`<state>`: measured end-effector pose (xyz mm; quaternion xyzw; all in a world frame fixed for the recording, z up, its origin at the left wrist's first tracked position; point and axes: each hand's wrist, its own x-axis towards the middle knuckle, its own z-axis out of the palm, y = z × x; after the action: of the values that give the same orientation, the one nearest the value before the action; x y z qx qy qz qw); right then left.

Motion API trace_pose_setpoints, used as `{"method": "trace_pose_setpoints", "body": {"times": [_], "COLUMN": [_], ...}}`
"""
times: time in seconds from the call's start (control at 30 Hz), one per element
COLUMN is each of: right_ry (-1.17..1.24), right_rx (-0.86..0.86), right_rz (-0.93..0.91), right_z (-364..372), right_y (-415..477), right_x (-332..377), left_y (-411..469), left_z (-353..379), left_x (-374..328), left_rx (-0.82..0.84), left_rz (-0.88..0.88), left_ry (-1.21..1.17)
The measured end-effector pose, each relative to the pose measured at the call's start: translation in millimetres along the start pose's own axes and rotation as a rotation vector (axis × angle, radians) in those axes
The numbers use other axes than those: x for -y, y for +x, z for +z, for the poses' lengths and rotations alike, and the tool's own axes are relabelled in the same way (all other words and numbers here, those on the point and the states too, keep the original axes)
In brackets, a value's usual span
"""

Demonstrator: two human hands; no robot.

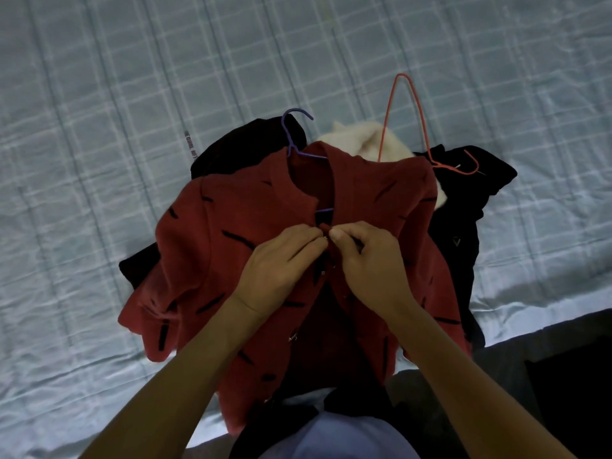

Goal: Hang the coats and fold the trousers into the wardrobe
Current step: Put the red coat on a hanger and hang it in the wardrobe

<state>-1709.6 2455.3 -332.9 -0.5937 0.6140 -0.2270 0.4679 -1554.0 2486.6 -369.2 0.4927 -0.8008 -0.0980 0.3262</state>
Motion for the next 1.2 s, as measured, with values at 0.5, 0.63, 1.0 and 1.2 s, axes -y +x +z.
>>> {"method": "trace_pose_setpoints", "body": {"times": [0.5, 0.63, 1.0, 1.2], "right_ry": [-0.247, -0.332, -0.775, -0.969], "right_rx": [0.053, 0.01, 0.071, 0.22], "right_rz": [-0.173, -0.21, -0.287, -0.135], "right_z": [-14.1, -8.8, 45.9, 64.8], "right_y": [24.2, 57.4, 143.4, 171.5], "right_x": [14.7, 24.7, 18.0, 5.9], "left_y": [14.0, 26.1, 59.9, 60.9], "left_z": [-21.2, -36.1, -19.5, -1.6], "left_x": [0.9, 14.2, 101.1, 125.1], "left_rx": [0.202, 0.183, 0.262, 0.329], "left_rz": [-0.244, -0.364, -0.591, -0.64], "left_ry": [0.011, -0.002, 0.175, 0.164]}}
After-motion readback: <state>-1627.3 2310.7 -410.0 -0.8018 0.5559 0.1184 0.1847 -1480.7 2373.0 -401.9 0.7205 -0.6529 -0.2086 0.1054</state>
